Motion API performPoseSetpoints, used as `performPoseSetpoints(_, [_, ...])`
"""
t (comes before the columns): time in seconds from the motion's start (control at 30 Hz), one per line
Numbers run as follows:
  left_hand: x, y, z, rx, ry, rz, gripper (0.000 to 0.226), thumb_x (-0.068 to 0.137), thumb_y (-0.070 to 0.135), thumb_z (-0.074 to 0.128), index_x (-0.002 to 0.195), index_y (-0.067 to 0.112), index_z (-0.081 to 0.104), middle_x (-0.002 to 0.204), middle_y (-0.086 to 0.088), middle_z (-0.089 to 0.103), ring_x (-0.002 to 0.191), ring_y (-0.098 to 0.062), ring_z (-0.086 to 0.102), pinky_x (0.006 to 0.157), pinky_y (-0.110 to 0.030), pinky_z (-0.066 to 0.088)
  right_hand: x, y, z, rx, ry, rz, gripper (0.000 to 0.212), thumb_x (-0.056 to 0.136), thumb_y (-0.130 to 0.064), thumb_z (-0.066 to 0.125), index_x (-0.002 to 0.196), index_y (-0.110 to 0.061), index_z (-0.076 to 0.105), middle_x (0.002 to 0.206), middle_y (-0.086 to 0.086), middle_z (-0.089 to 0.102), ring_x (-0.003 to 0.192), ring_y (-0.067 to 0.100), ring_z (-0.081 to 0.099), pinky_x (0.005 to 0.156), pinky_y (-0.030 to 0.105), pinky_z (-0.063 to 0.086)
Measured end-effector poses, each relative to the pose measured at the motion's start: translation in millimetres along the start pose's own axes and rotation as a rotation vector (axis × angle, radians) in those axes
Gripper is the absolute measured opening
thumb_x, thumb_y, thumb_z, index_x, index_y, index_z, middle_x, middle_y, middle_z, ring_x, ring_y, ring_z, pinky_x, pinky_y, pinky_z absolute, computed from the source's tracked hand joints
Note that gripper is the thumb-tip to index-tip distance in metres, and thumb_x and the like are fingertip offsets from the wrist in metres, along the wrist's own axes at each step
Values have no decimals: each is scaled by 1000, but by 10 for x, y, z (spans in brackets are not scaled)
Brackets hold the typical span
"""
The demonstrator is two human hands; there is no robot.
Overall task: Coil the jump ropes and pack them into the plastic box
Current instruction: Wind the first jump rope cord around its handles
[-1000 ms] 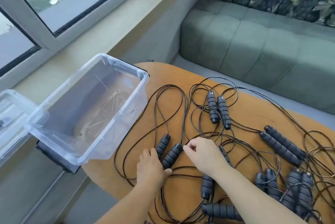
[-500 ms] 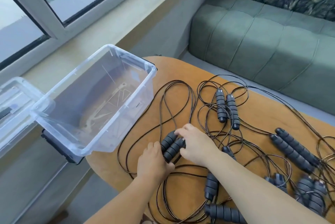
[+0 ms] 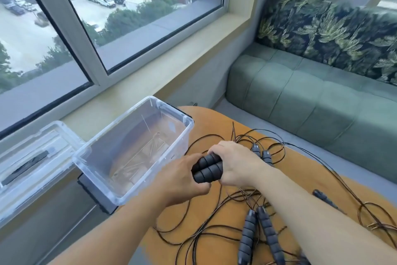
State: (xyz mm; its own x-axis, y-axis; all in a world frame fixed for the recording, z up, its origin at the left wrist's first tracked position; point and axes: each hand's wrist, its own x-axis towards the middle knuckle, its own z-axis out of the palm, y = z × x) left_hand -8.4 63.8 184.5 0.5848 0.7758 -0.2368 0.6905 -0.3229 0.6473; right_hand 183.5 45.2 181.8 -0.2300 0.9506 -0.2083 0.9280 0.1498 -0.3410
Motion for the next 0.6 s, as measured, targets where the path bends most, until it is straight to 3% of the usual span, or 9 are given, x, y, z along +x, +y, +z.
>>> performPoseSetpoints(0.1, [-30,239,-277,-114,-11,22,25,67,31,72,85,40,56,70,12,61,62,-4,54,56,-15,43,-85,-54,-444,197,-70,58,86,63,-30,83,138,-35,41,115,-8,48,105,15,52,91,33,49])
performPoseSetpoints(0.17, [-25,361,-450,-179,-24,26,20,69,29,74,80,38,58,61,15,57,58,-3,52,54,-14,40,-168,-3,-690,421,-102,105,98,61,-27,88,142,-40,35,123,-11,51,106,10,56,91,27,48])
performPoseSetpoints(0.27, [-31,483,-628,-255,-76,-5,22,73,34,75,92,30,65,66,8,56,57,-8,53,52,-18,43,-334,98,-879,811,-77,131,86,65,-11,84,136,-39,44,126,-9,60,107,9,63,97,29,49])
performPoseSetpoints(0.4, [-105,564,-662,-483,-146,-60,35,72,36,75,103,23,65,77,-4,54,61,-13,54,57,-27,50,-464,232,-740,1072,82,182,68,69,-5,70,131,-29,56,119,-1,67,112,17,62,102,38,44])
performPoseSetpoints(0.47, [-133,608,-666,-676,-151,-83,32,78,27,76,105,16,63,79,-7,54,63,-13,55,61,-30,53,-507,241,-607,1269,204,245,45,79,-10,68,123,-19,62,107,6,72,108,27,64,100,44,43])
performPoseSetpoints(0.53, [-122,687,-675,-824,-99,-116,27,84,21,74,105,10,61,79,-8,53,61,-12,54,59,-29,53,-524,163,-478,1277,365,394,21,99,-26,54,112,-16,67,90,7,74,93,26,68,98,46,44])
performPoseSetpoints(0.6, [-69,794,-672,-878,-16,-162,25,86,21,71,104,8,61,80,-8,53,60,-13,52,55,-26,49,-496,24,-373,1191,496,499,35,105,-35,37,111,-15,66,76,5,68,75,21,63,86,47,48])
